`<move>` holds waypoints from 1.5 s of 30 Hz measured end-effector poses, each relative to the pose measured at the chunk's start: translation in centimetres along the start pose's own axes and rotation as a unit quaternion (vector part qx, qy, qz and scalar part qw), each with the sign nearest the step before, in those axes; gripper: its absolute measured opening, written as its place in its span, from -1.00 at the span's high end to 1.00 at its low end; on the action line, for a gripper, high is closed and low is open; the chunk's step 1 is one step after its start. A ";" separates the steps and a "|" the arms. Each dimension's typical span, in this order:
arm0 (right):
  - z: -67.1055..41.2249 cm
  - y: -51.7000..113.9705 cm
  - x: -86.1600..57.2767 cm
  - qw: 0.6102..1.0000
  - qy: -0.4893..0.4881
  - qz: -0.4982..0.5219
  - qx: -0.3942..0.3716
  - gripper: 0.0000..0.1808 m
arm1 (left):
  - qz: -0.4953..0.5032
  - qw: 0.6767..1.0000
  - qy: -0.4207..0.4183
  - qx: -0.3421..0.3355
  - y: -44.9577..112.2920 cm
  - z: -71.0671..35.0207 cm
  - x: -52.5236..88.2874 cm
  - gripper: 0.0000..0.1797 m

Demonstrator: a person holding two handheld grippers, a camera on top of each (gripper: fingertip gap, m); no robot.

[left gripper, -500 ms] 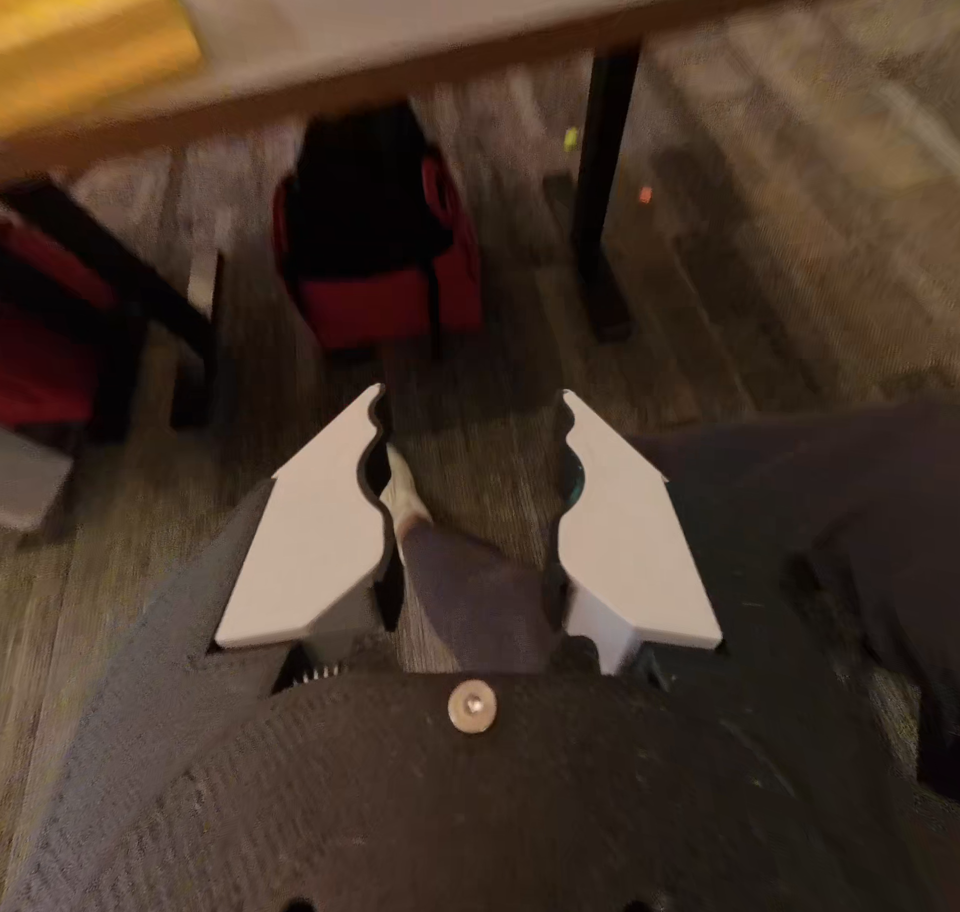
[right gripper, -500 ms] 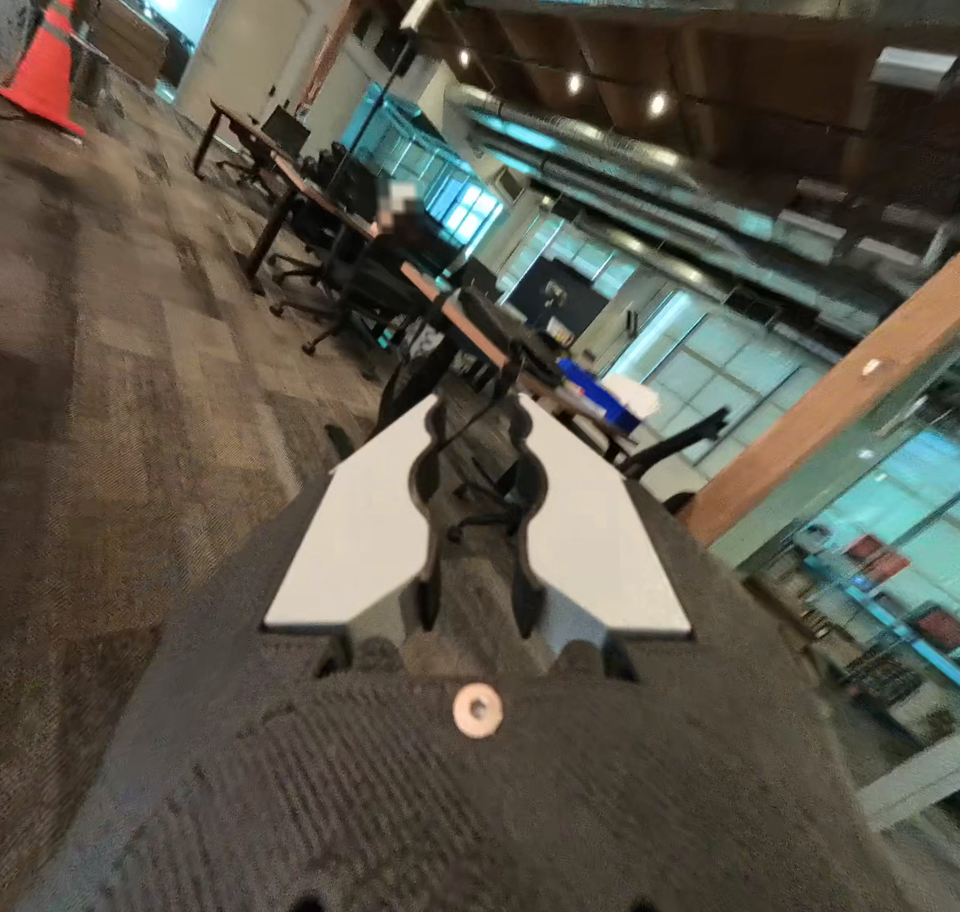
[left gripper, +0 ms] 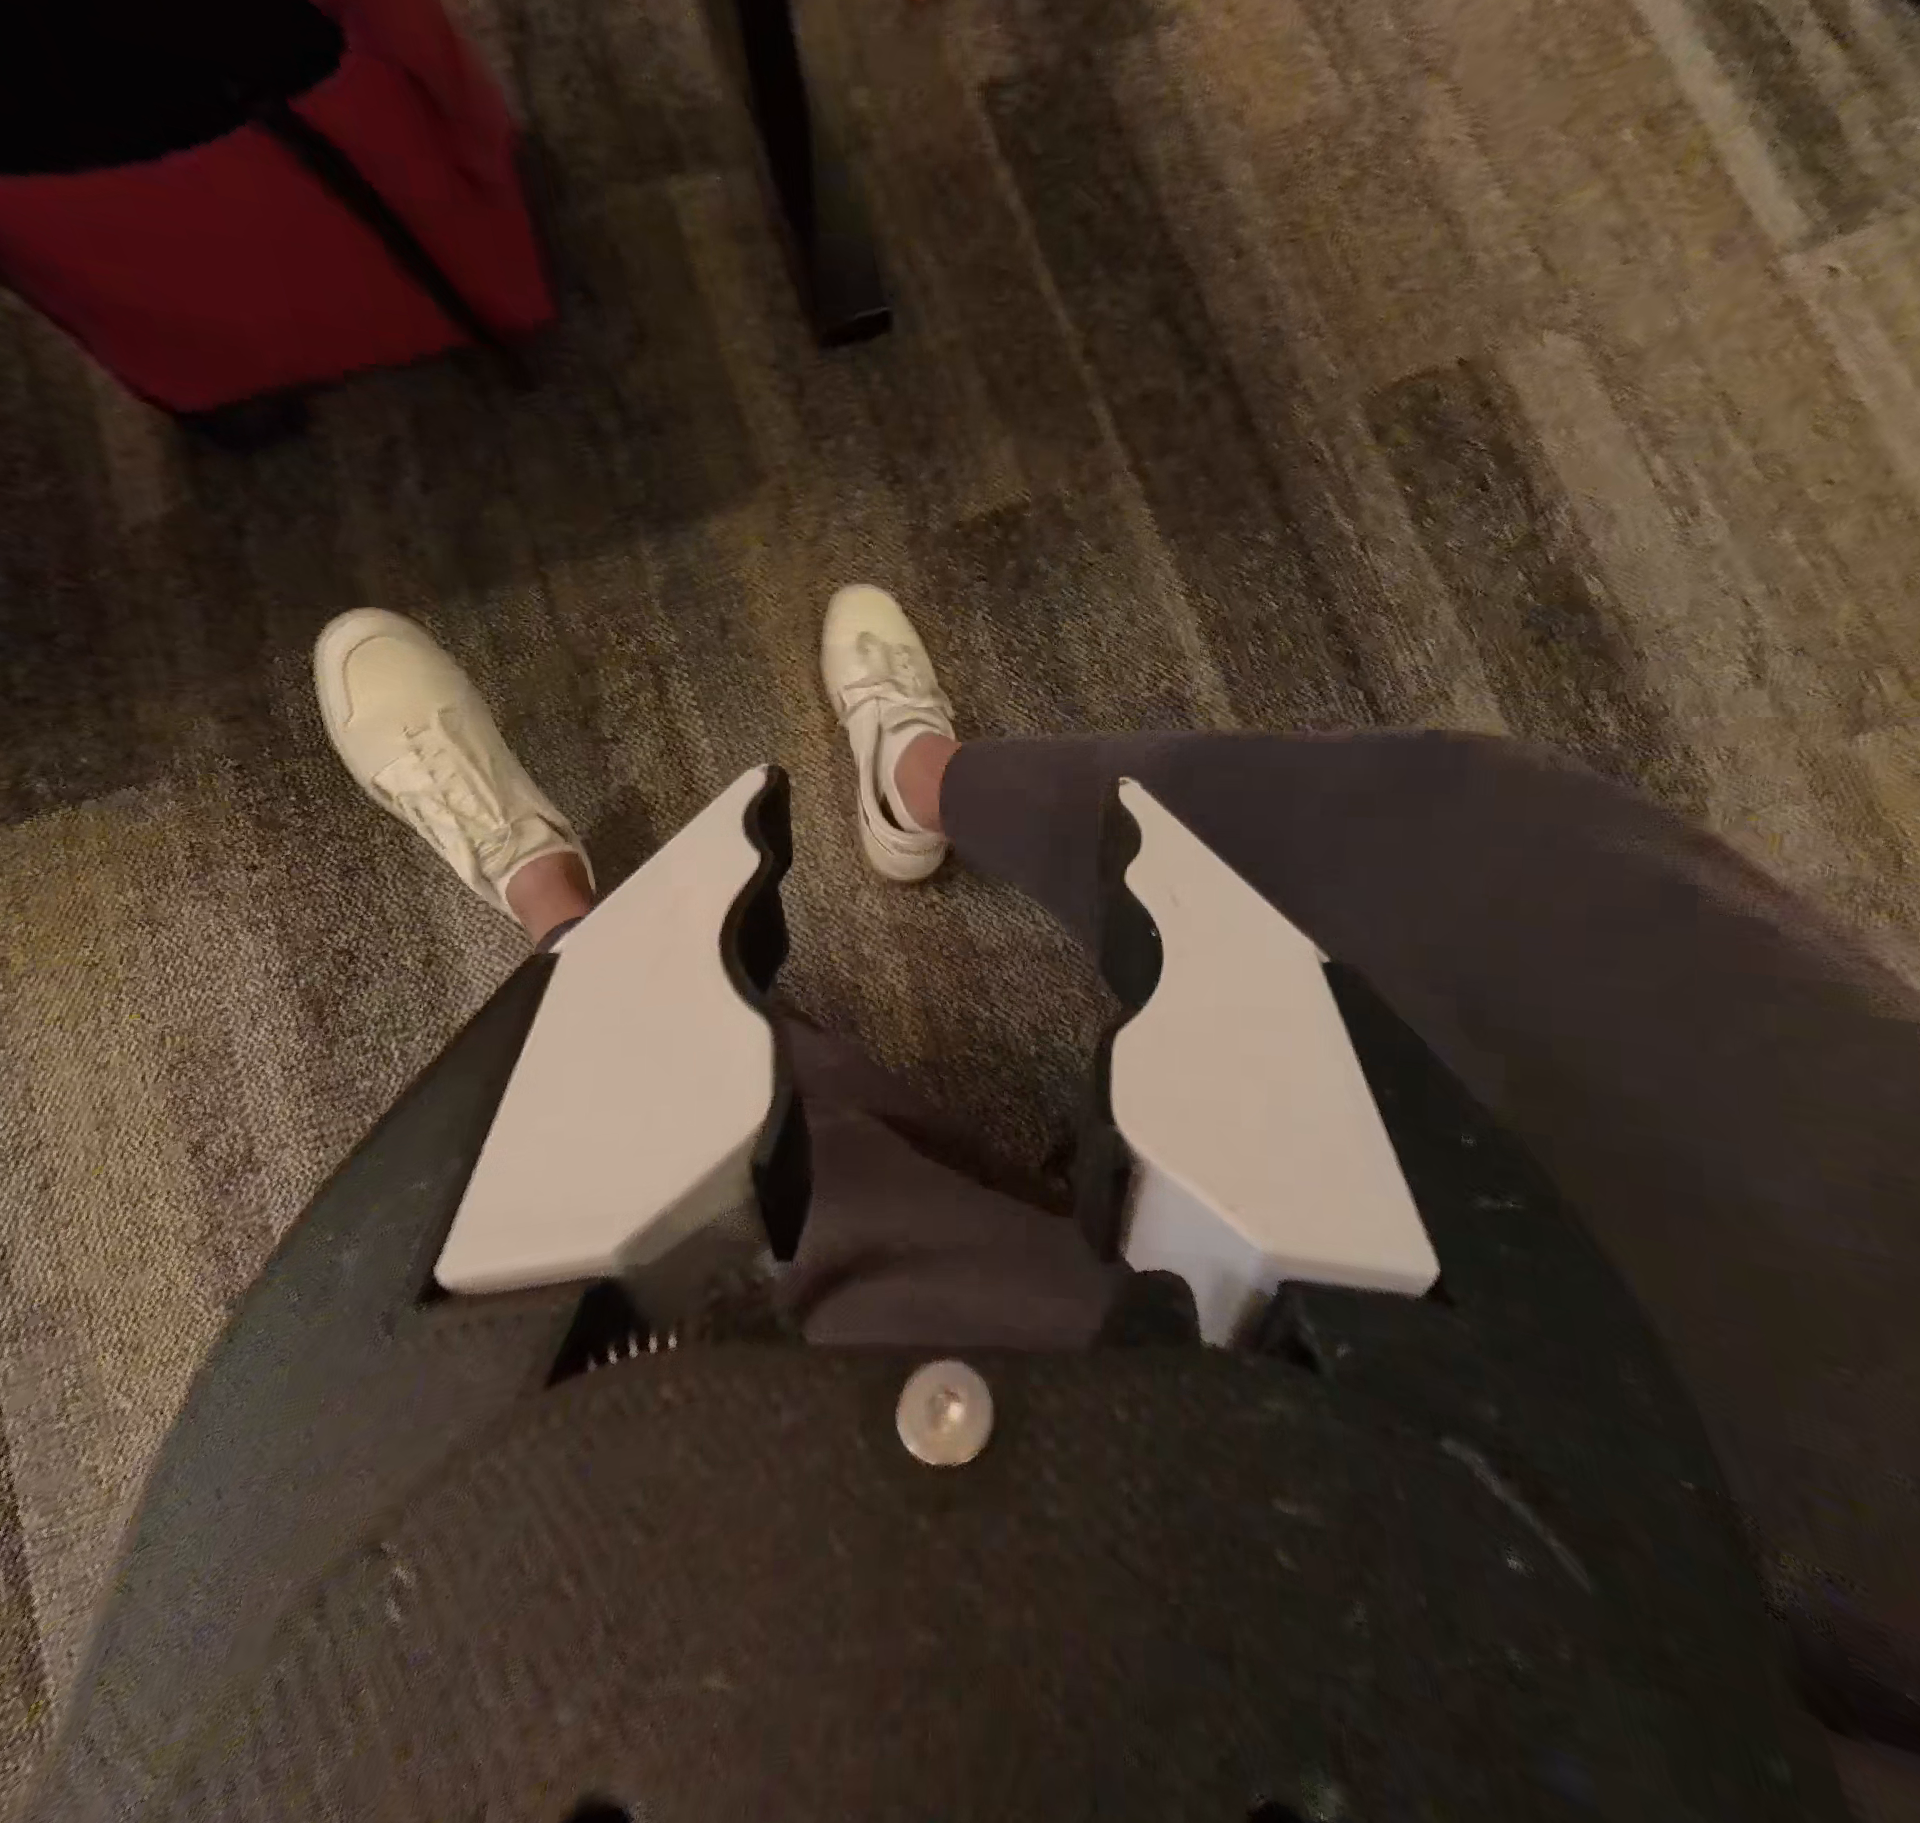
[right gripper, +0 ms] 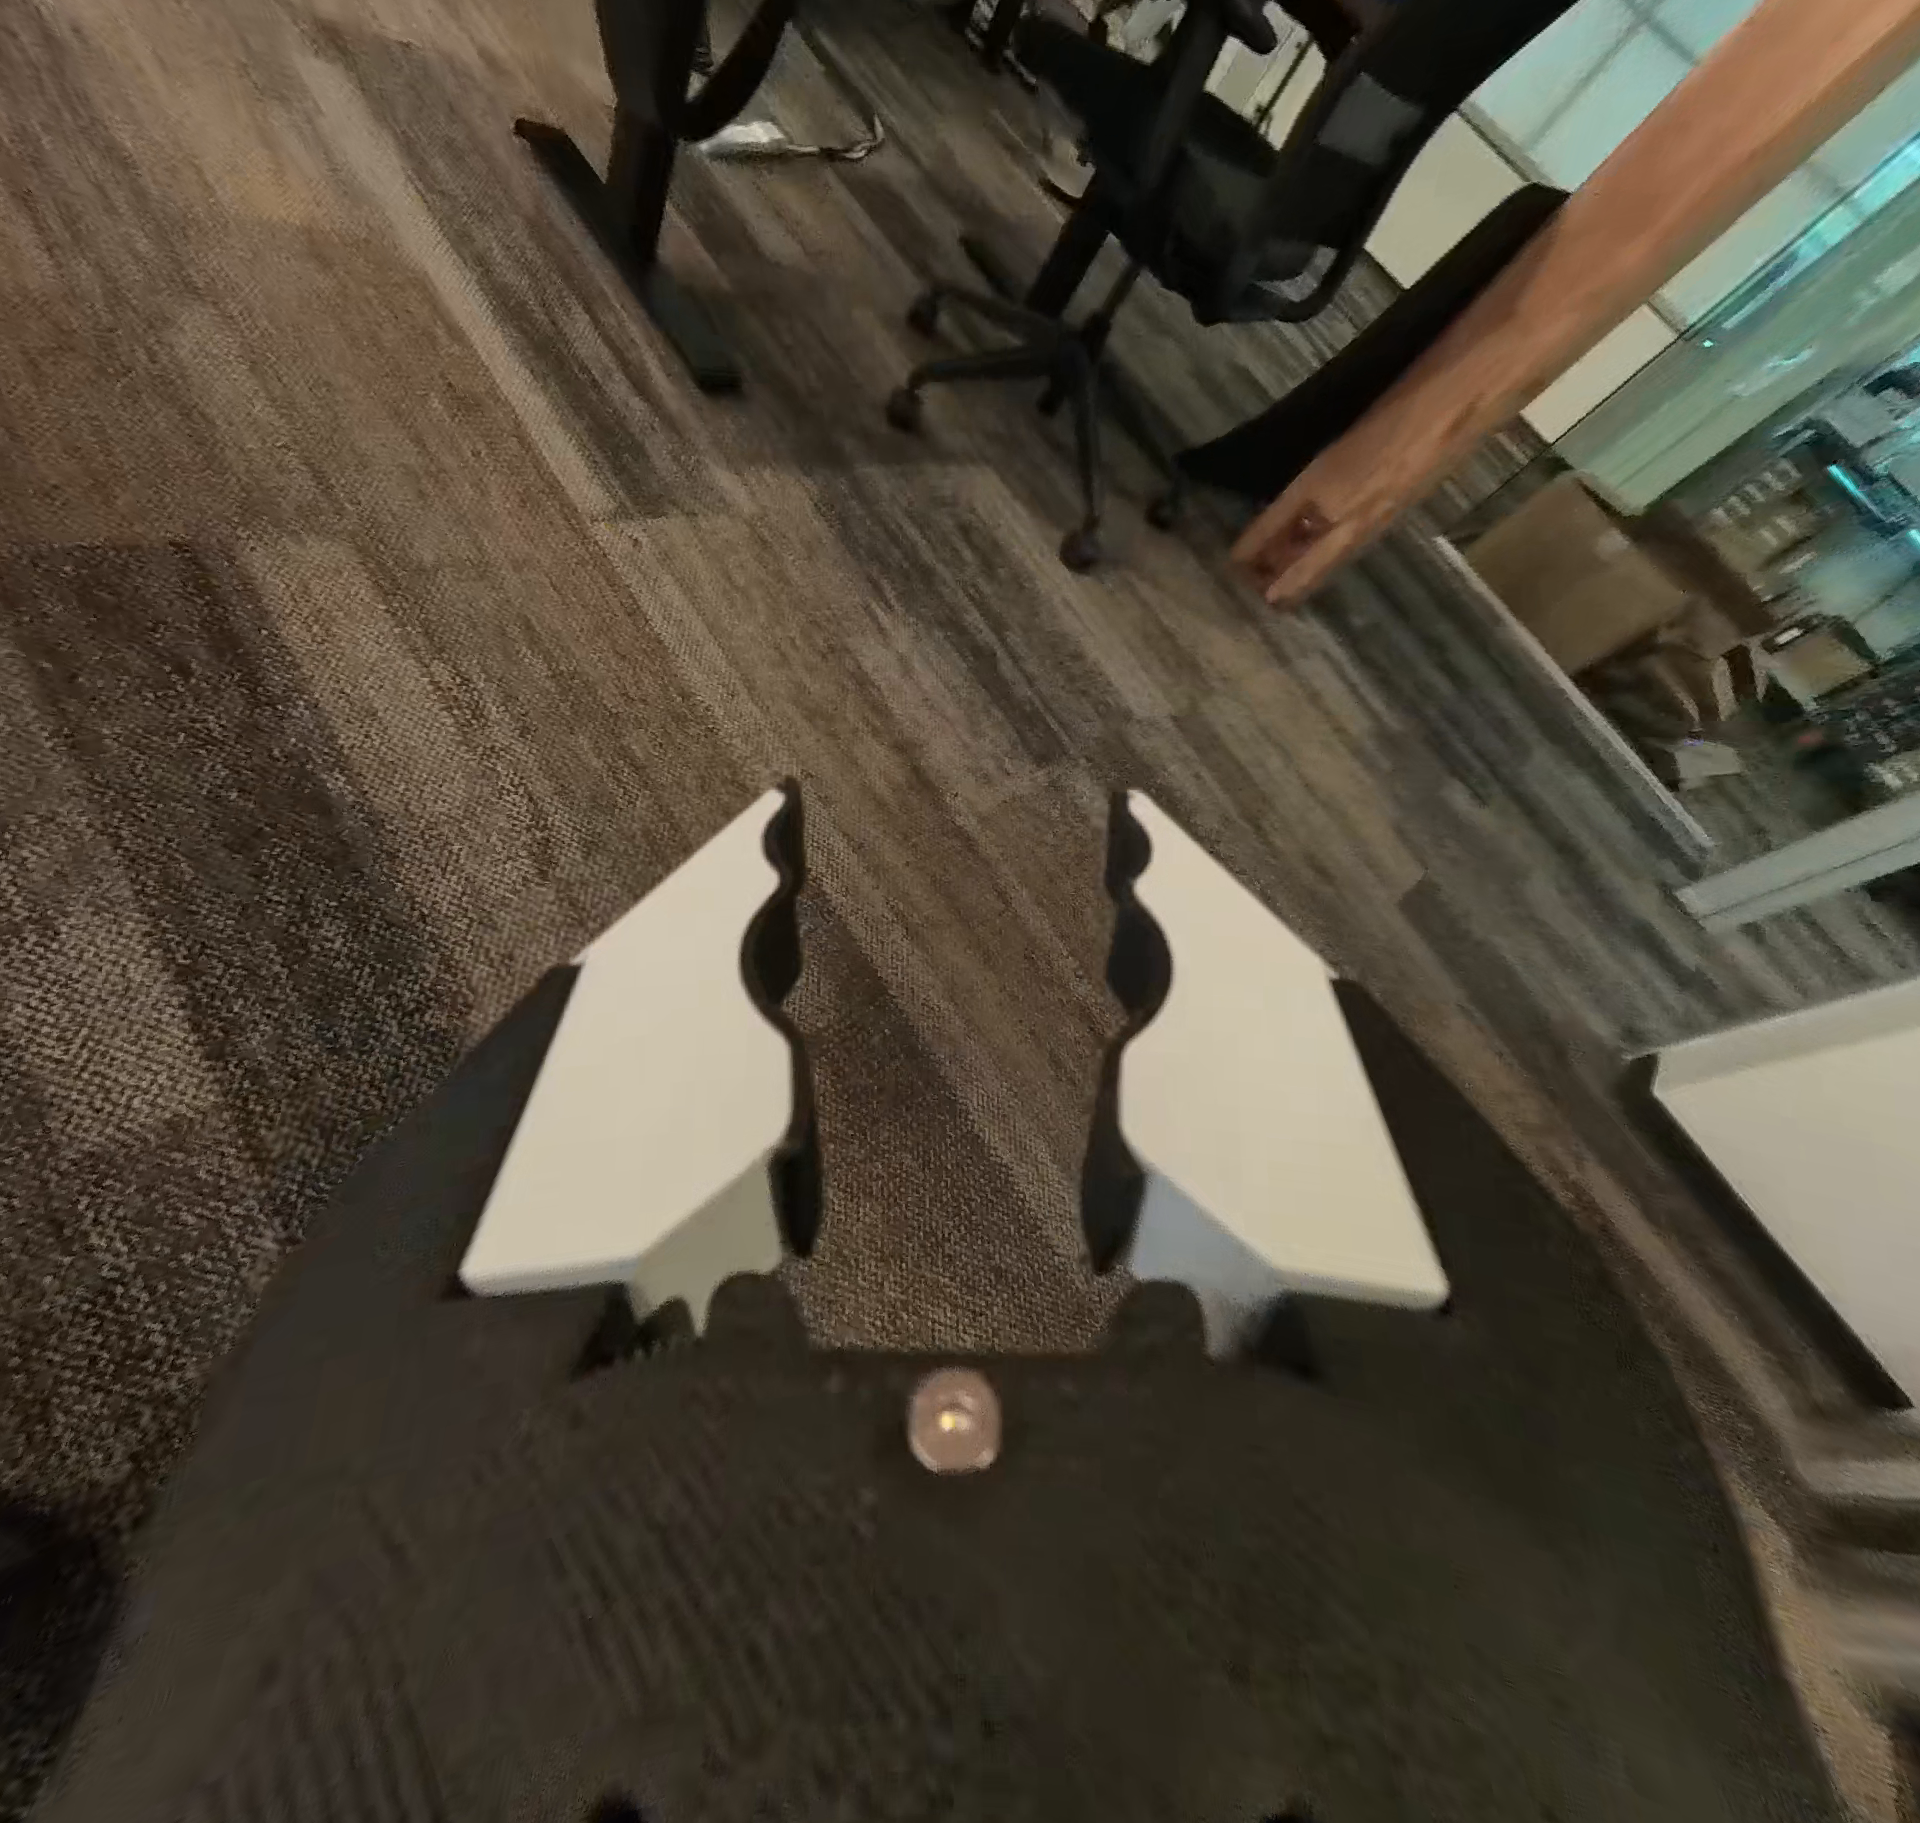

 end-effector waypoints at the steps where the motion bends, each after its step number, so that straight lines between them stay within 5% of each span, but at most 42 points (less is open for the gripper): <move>1: 0.8 -0.3 -0.7 1.000 0.001 0.000 -0.003 0.37 | 0.001 1.000 0.006 0.003 -0.6 0.9 -1.2 0.37; 7: 3.1 -2.5 -4.4 0.986 0.145 -0.084 -0.021 0.22 | 0.004 1.000 -0.019 -0.012 -5.7 6.5 -5.4 0.36; 11: -1.1 -3.8 -4.0 0.901 0.360 -0.189 -0.152 0.29 | 0.017 0.998 -0.055 -0.030 -9.0 10.2 -6.3 0.36; 14: -3.0 -4.1 -1.9 0.901 0.291 -0.284 -0.151 0.14 | 0.022 0.996 -0.074 -0.046 -11.1 12.2 -6.3 0.36; 20: -3.5 -5.1 -2.8 0.907 0.277 -0.249 -0.197 0.22 | 0.019 0.990 -0.111 -0.090 -14.7 14.6 -4.4 0.36; 30: -3.3 -4.5 -0.8 0.946 0.165 -0.240 -0.145 0.30 | 0.037 0.980 -0.160 -0.111 -15.6 16.2 -0.5 0.37; 40: -5.7 -4.2 -1.6 0.892 0.306 -0.258 -0.210 0.30 | 0.007 0.993 -0.103 -0.058 -15.2 17.0 -1.9 0.36; 45: -7.0 -4.4 -1.4 0.892 0.285 -0.267 -0.227 0.30 | -0.004 0.989 -0.144 0.009 -14.0 17.0 -2.2 0.39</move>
Point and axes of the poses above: each gripper's, where its closed fingertips meet, y out along the fingers, z out of its underside, x = y × z across the jaws, the point moved 9 cm from there along -y, back along the fingers, and after that the axes turned 12 degrees about -y, right-handed, at the moved point
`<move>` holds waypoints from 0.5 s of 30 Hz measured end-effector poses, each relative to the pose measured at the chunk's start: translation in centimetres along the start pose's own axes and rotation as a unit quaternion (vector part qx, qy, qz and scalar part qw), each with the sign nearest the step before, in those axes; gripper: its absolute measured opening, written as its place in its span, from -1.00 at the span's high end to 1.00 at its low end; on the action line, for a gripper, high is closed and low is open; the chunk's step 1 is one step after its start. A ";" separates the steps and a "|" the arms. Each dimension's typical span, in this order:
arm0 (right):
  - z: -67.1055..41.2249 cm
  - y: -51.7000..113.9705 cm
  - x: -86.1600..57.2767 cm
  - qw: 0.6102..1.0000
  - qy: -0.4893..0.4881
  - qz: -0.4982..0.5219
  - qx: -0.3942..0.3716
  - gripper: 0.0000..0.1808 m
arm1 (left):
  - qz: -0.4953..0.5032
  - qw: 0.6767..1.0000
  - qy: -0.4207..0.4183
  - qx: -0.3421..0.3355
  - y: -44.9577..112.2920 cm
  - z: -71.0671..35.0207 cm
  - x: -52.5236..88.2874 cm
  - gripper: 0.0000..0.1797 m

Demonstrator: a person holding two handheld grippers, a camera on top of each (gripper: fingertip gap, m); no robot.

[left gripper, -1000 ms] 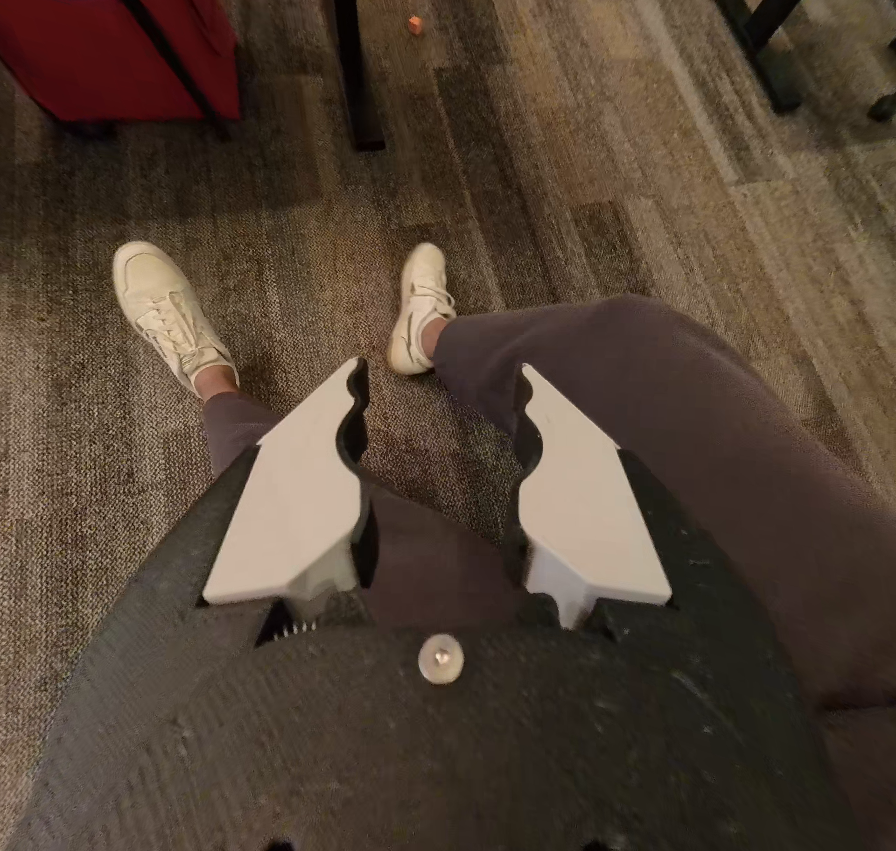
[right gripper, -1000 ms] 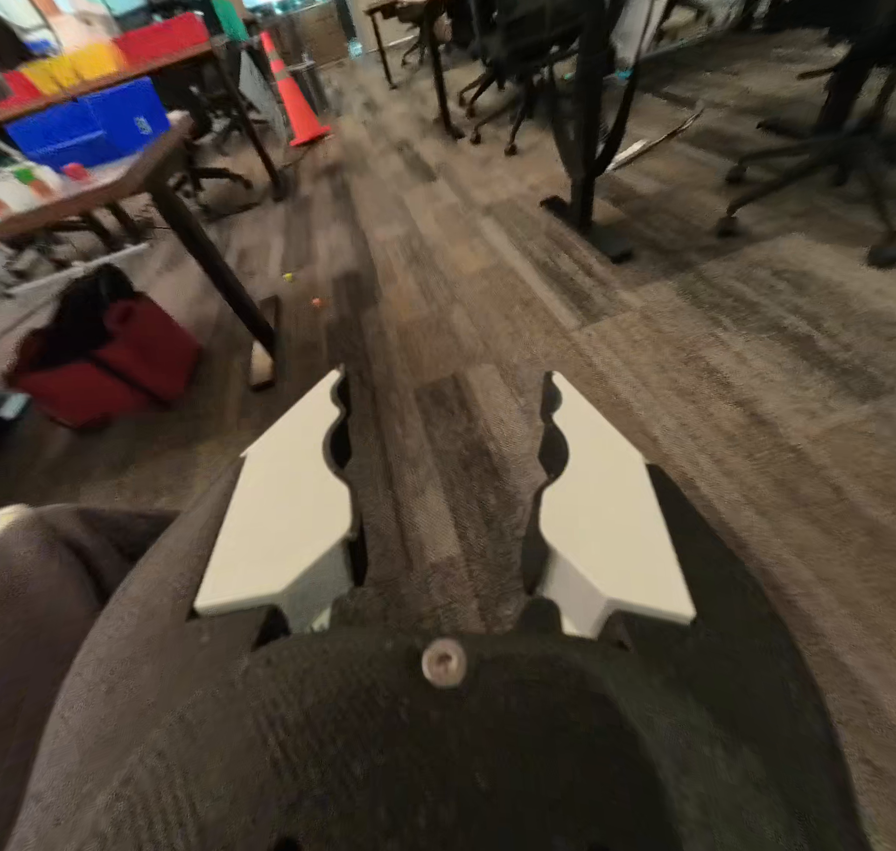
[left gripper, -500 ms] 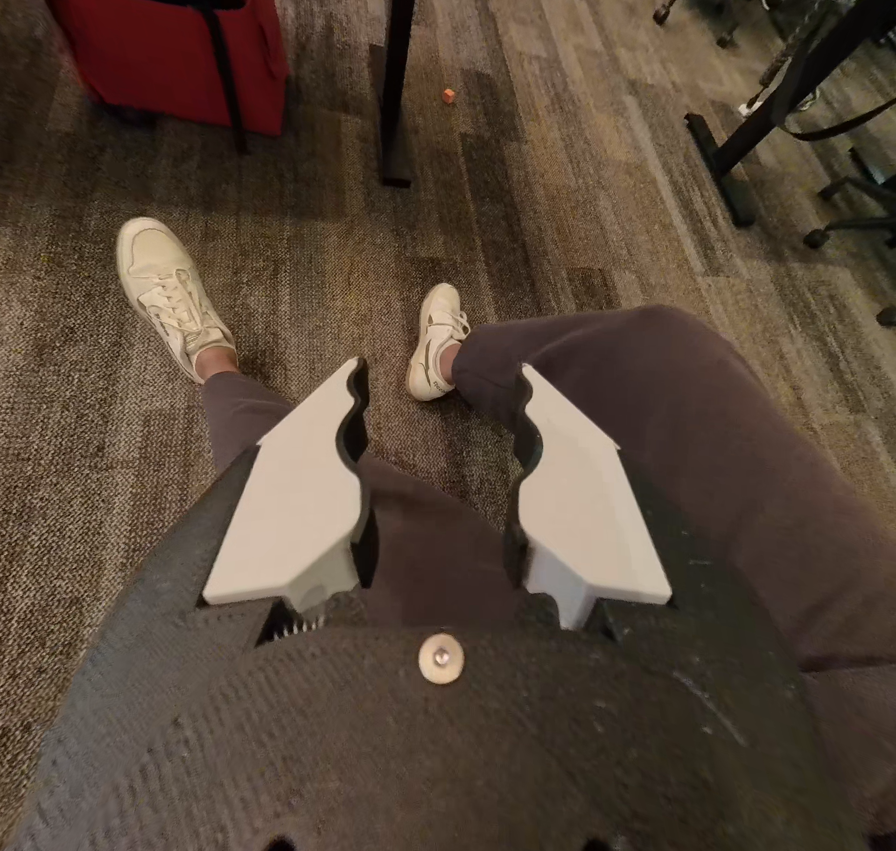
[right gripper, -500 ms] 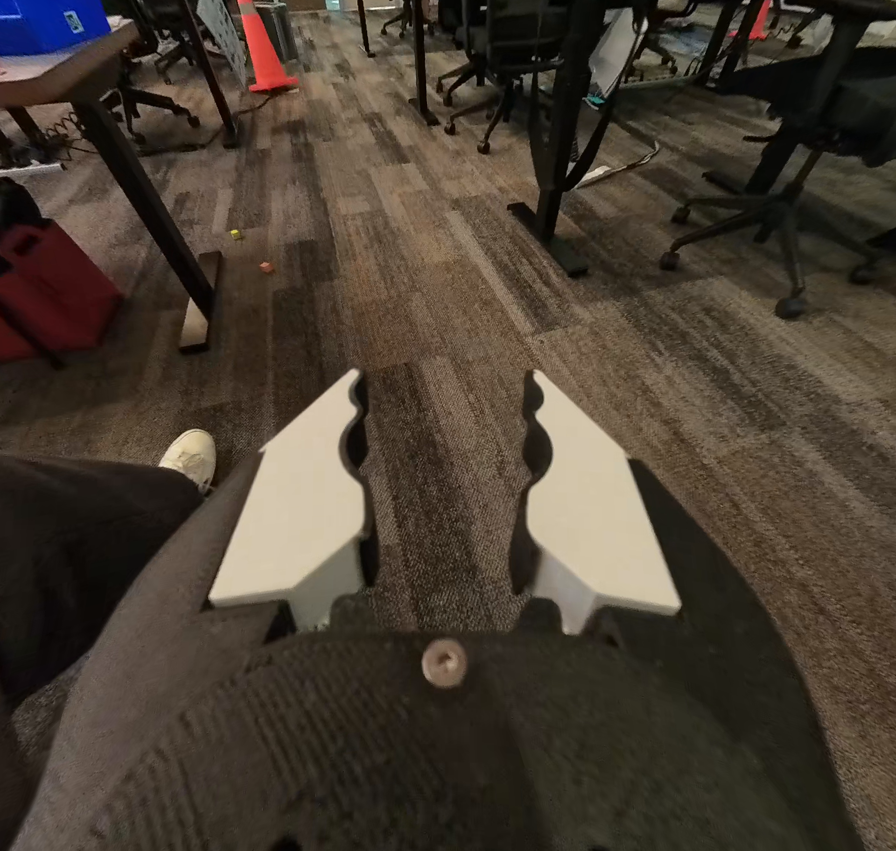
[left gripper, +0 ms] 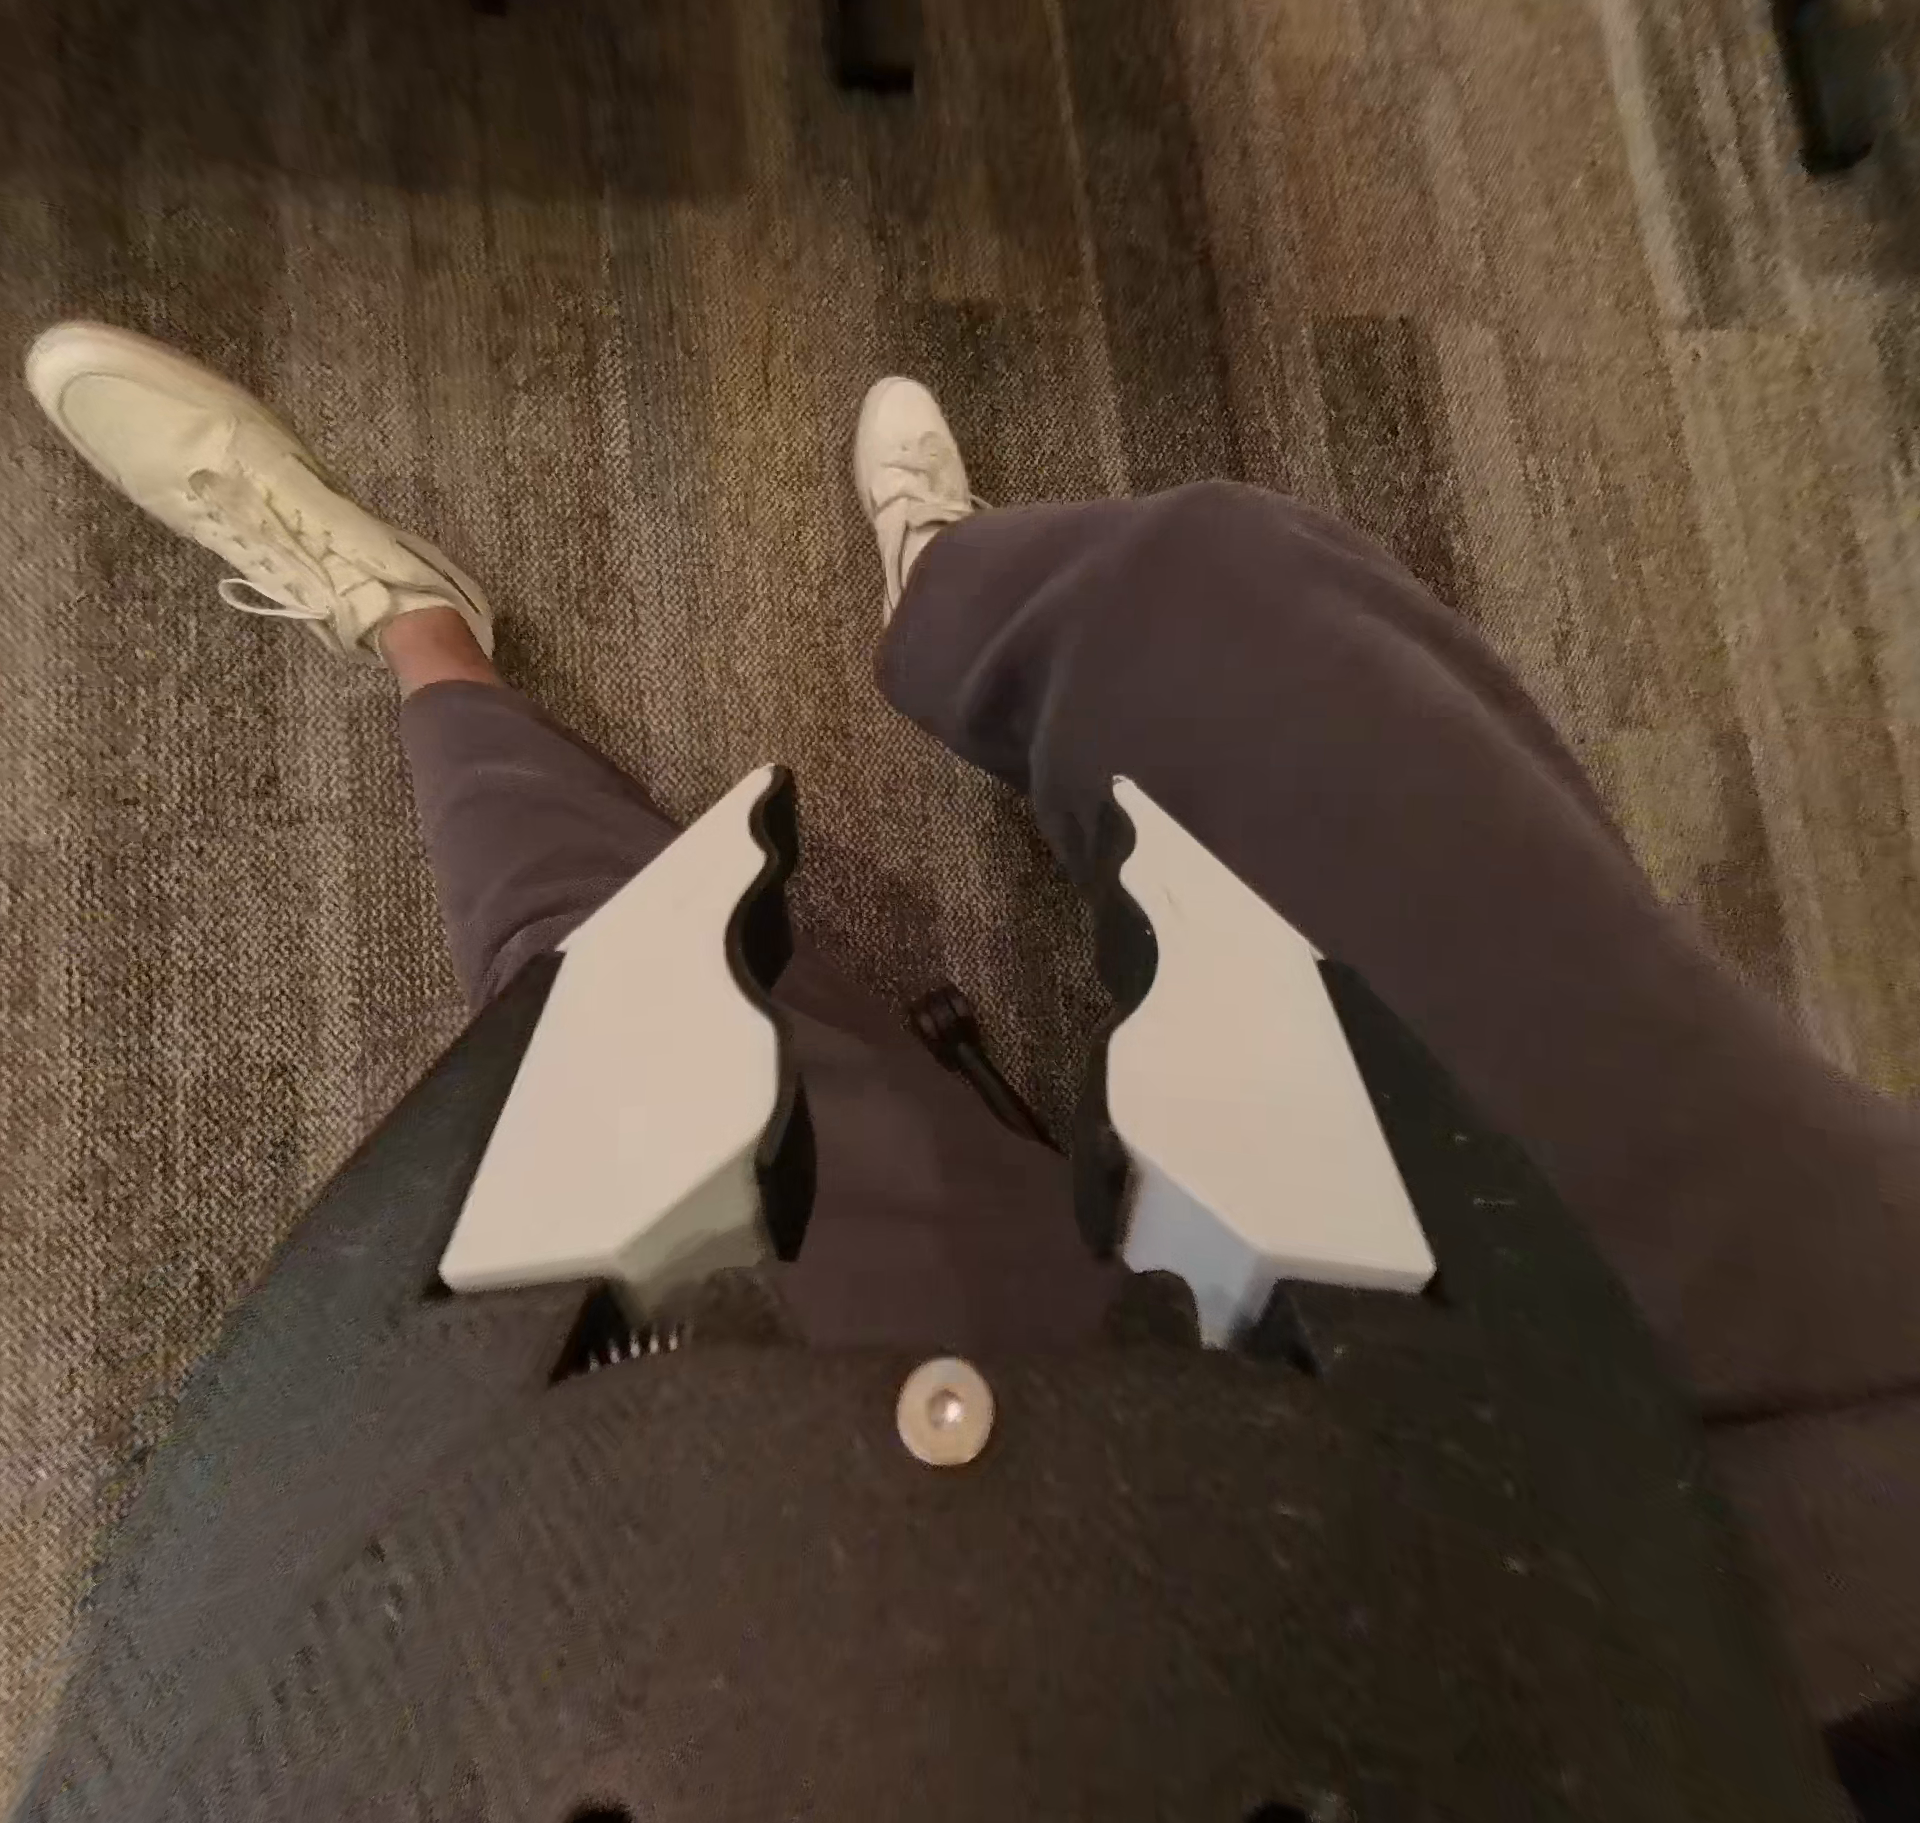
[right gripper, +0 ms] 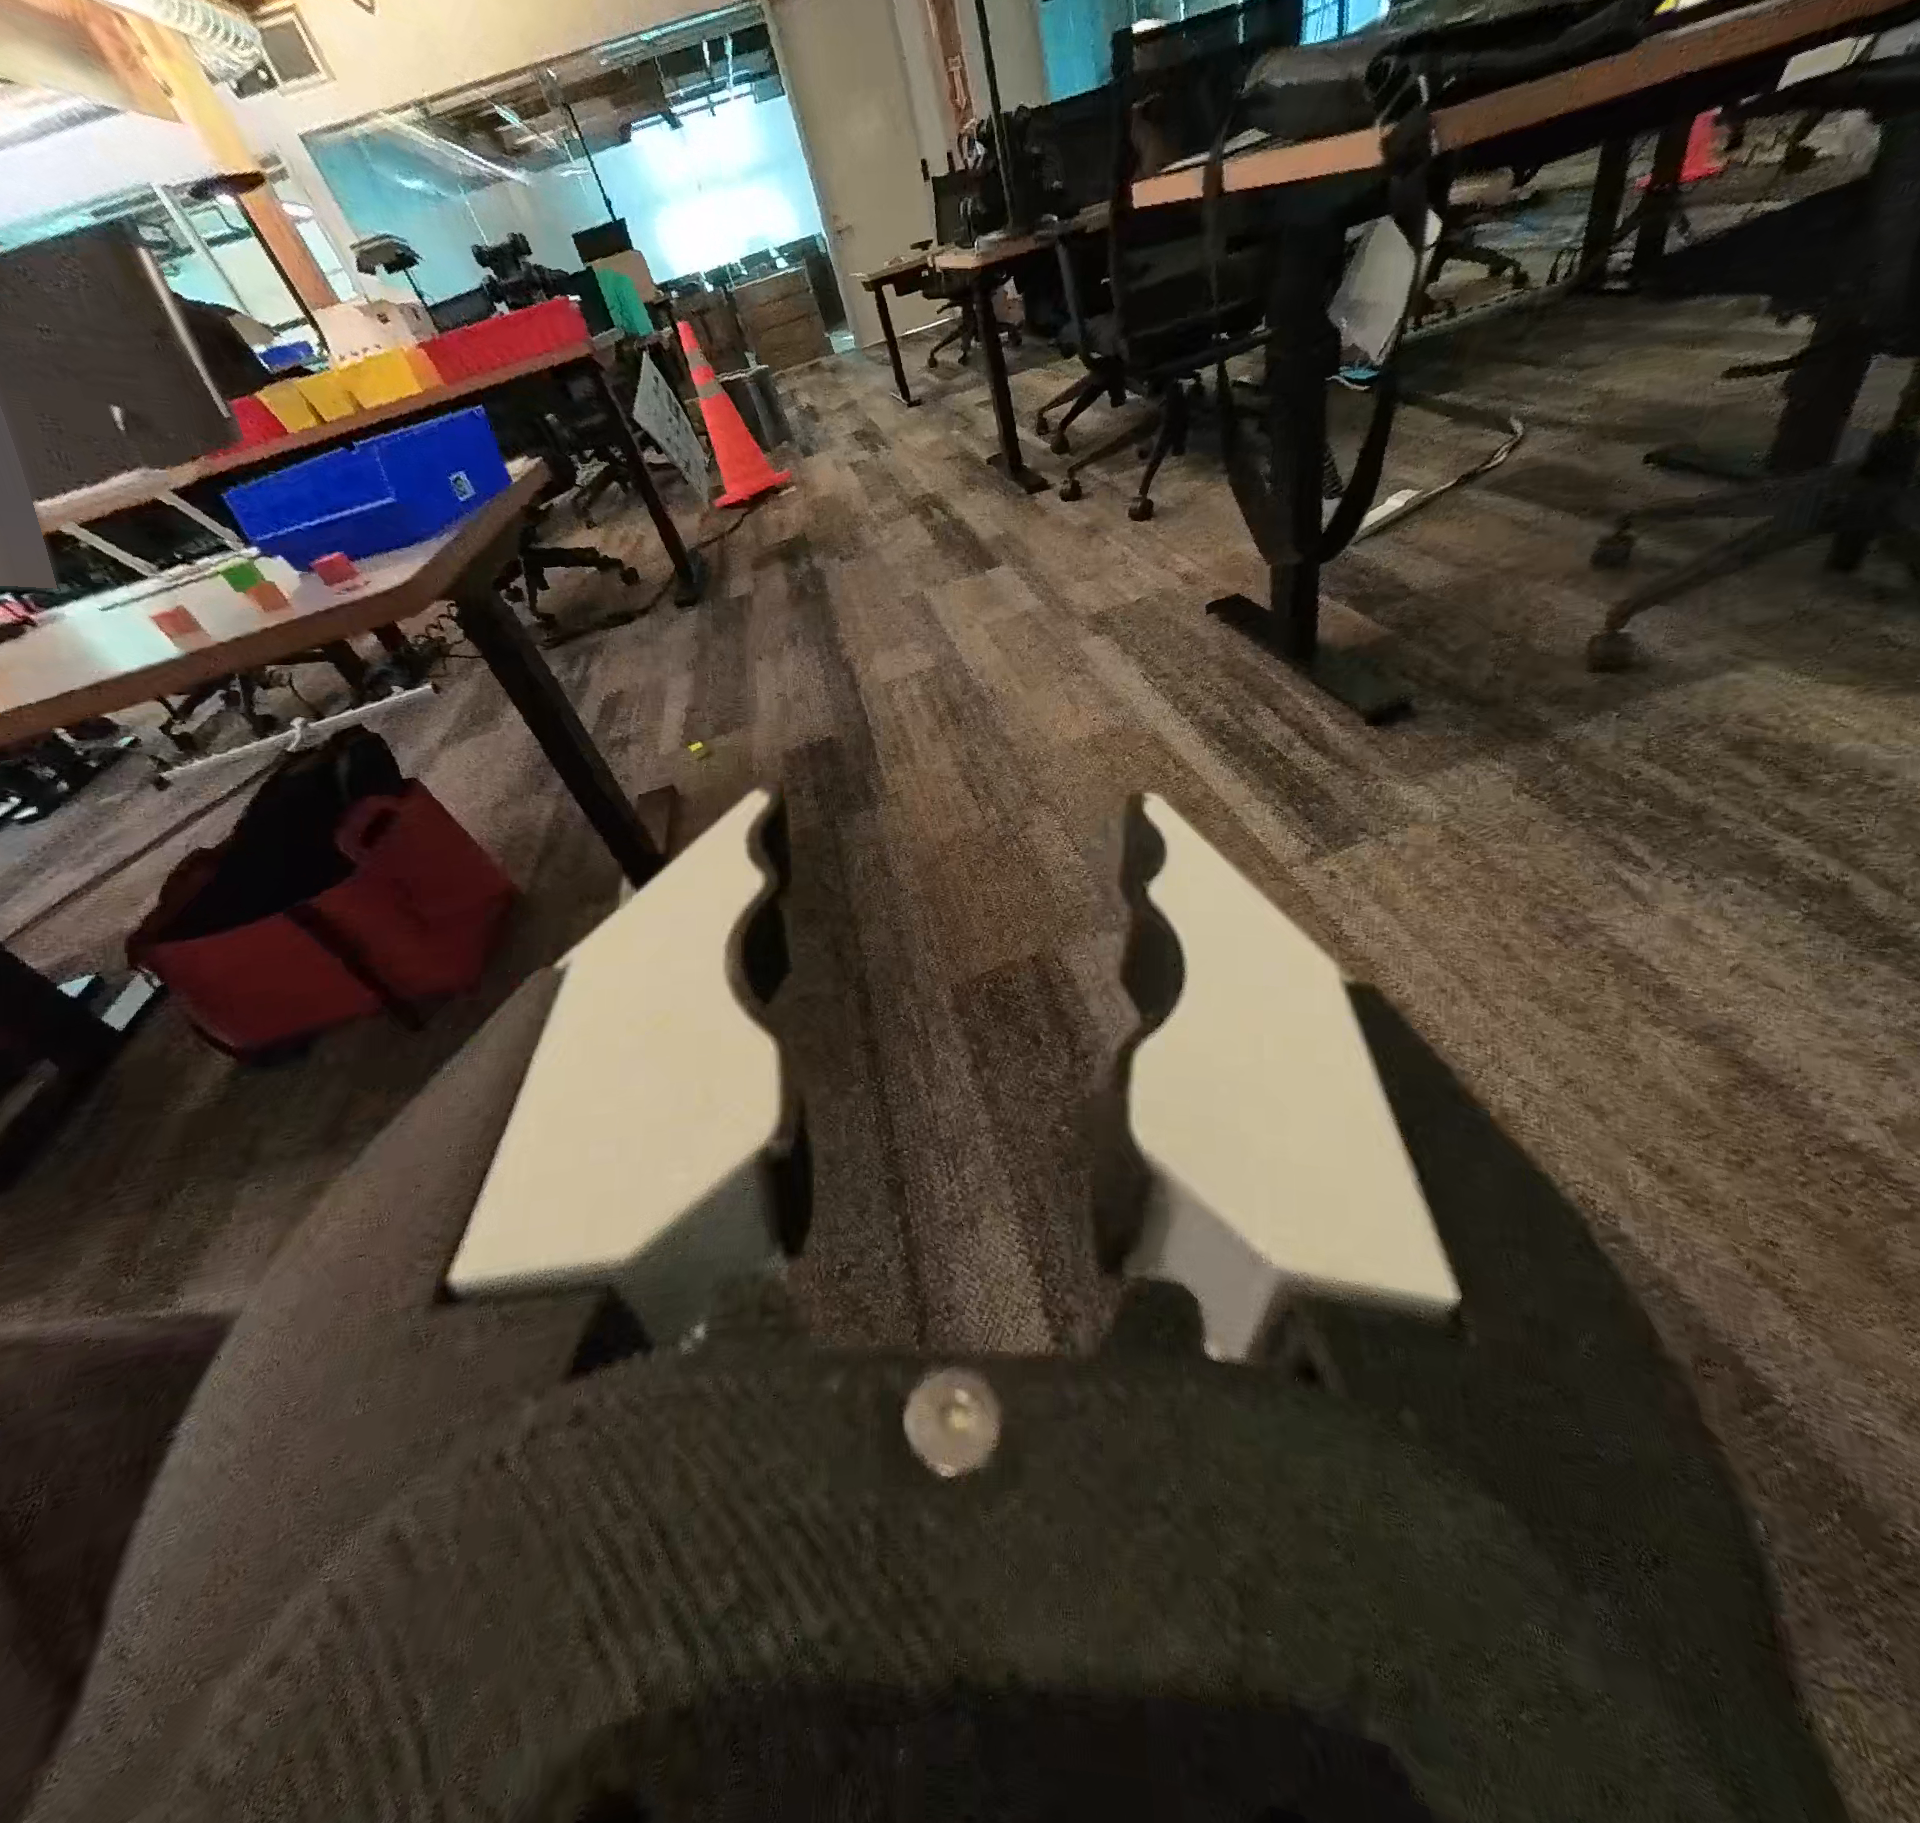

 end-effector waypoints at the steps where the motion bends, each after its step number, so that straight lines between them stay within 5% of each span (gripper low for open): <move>1: 0.0 0.1 0.1 1.000 -0.012 0.006 -0.001 0.30 | -0.006 1.000 -0.007 0.000 0.2 -0.5 -0.2 0.39; 15: 2.8 -2.8 -4.4 0.990 -0.073 0.073 0.095 0.27 | 0.039 0.997 0.043 0.057 10.9 -4.6 -11.4 0.39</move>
Point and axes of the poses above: each gripper's, where its closed fingertips meet, y out along the fingers, z out of its underside, x = y × z across the jaws, the point moved 9 cm from there along -y, back along the fingers, and after that the axes turned 12 degrees about -y, right-handed, at the moved point
